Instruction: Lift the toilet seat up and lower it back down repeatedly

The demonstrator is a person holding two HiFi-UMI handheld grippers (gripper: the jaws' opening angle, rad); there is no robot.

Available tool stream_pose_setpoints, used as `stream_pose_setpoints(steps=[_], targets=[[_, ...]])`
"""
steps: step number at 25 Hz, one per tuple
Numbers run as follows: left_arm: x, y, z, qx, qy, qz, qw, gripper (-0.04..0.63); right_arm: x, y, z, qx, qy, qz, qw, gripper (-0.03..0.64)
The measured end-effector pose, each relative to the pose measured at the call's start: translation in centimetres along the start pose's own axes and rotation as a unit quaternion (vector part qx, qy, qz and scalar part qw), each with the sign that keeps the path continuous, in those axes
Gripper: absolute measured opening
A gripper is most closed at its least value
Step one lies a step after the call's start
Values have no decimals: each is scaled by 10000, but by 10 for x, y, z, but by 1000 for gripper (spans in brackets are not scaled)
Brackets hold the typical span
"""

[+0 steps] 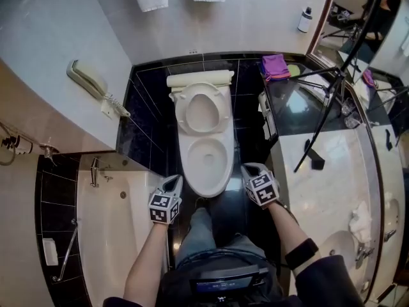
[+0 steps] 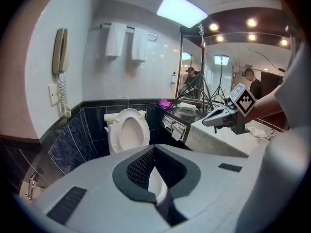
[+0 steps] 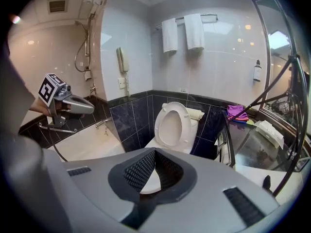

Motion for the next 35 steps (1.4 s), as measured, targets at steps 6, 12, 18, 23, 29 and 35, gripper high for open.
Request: stream_pose_setpoints(steps=[6, 12, 18, 23, 29, 35], targets=[[11, 56, 28, -104, 0, 43, 9999, -8, 49, 54, -30, -246, -347, 230, 9988, 63], [24, 124, 52, -102, 174, 57, 9998, -8, 98, 129, -74, -242, -1108, 440, 9926, 117], [38, 195, 61, -232, 153, 125, 9995, -8, 158, 204, -131, -446, -1992, 641, 9769, 179], [44, 250, 81, -199, 102, 104, 9997, -8, 197, 268, -179, -706, -2536, 710, 9621, 179], [48, 301, 89, -238, 86, 33, 9997, -8, 227, 326, -212, -980, -3188, 819, 9392, 179], [48, 337, 91, -304, 179, -9, 9994, -8, 247, 365, -235, -1030, -3598, 966, 9223, 179]])
Point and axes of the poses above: the fingertips, and each gripper's own axes: y forward along the fingers, z to its left, x out of its top, the point moved 5 cm from there along -y, backward along the fingers, and after that the axes turned 11 degrees about x, right-handed, at the moved point
